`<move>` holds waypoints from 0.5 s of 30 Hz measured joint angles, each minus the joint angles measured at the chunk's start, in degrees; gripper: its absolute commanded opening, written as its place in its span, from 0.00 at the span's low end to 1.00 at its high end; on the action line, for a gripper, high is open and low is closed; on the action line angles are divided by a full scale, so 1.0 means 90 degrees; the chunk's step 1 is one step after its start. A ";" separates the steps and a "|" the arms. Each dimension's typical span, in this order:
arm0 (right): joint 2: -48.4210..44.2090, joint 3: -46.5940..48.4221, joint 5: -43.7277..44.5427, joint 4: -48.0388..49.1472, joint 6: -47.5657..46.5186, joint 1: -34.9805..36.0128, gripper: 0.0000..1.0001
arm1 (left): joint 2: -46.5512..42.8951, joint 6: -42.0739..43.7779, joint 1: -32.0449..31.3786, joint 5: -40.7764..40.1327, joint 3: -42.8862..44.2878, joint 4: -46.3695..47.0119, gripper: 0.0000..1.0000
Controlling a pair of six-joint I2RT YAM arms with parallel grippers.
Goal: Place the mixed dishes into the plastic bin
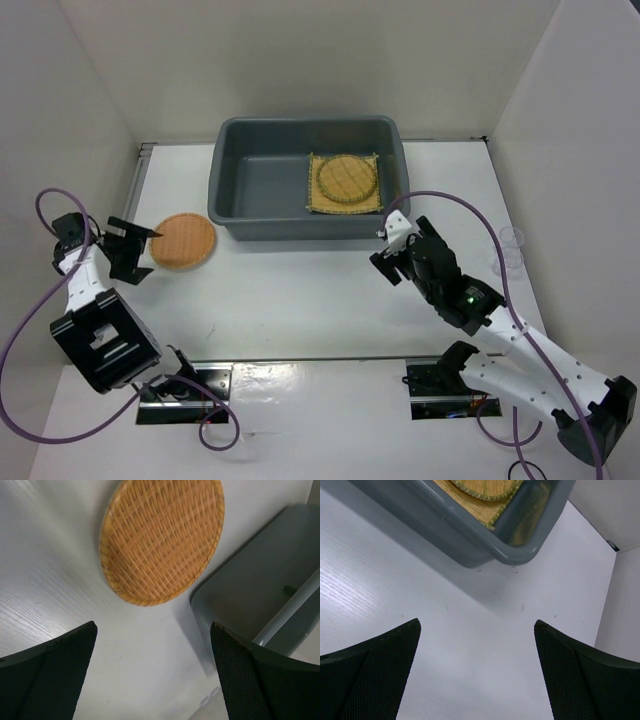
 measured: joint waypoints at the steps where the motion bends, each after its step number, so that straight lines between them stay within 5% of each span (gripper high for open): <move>1: -0.0002 0.0000 -0.0007 -0.0032 -0.0007 0.0000 0.98 | 0.0036 0.0100 0.0085 0.0187 -0.0068 0.0032 1.00; 9: -0.0369 -0.0325 -0.0168 -0.0202 -0.0107 0.0000 0.98 | 0.0505 0.0979 0.0495 0.1508 -0.0549 0.0899 1.00; 15: -0.0410 -0.0325 -0.0180 -0.0187 -0.0107 0.0002 0.98 | 0.1183 0.1200 0.0583 0.1637 -0.1039 0.1010 1.00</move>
